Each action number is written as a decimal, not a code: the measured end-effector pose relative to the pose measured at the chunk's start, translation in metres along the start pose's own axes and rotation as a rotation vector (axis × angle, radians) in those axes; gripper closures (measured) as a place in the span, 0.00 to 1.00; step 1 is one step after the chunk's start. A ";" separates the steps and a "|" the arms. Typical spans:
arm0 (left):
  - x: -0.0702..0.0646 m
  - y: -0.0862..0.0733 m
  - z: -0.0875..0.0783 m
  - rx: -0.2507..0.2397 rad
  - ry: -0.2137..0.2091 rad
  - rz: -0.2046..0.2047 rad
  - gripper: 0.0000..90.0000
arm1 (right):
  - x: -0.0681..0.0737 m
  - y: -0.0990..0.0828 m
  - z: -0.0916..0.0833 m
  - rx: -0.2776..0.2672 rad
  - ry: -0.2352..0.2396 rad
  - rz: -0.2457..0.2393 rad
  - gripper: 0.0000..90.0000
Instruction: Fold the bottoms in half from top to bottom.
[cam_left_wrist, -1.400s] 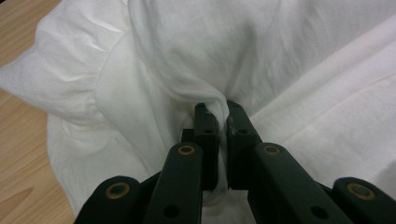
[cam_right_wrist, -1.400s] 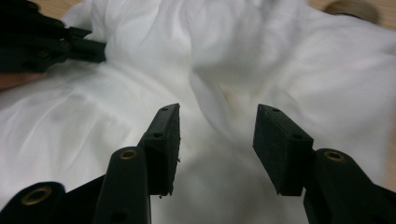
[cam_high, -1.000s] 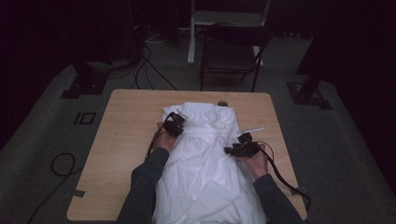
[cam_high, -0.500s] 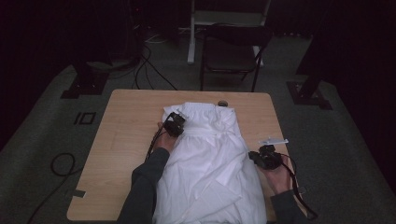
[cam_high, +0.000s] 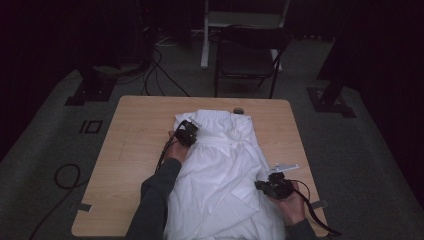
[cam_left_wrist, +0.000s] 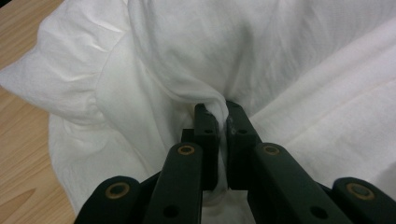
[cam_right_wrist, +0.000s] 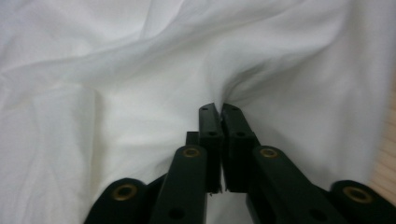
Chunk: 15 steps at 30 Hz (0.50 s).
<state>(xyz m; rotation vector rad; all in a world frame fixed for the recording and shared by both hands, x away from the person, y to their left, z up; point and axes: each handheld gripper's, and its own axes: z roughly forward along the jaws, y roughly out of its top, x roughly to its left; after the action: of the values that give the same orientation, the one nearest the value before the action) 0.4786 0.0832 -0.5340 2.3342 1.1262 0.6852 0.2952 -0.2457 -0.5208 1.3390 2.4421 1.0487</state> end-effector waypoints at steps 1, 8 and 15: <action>0.000 0.000 0.000 0.000 0.002 0.000 0.95 | -0.001 -0.001 -0.014 -0.032 -0.024 0.004 0.99; -0.001 0.000 0.001 -0.003 0.003 -0.001 0.95 | -0.008 -0.010 -0.050 -0.052 -0.128 0.041 0.99; -0.001 0.001 0.001 -0.001 0.003 -0.005 0.95 | 0.003 -0.020 -0.038 -0.072 -0.065 0.052 0.70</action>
<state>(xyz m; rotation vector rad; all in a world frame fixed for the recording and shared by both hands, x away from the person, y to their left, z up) 0.4791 0.0820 -0.5342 2.3300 1.1318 0.6873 0.2626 -0.2691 -0.5055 1.3985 2.3123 1.0774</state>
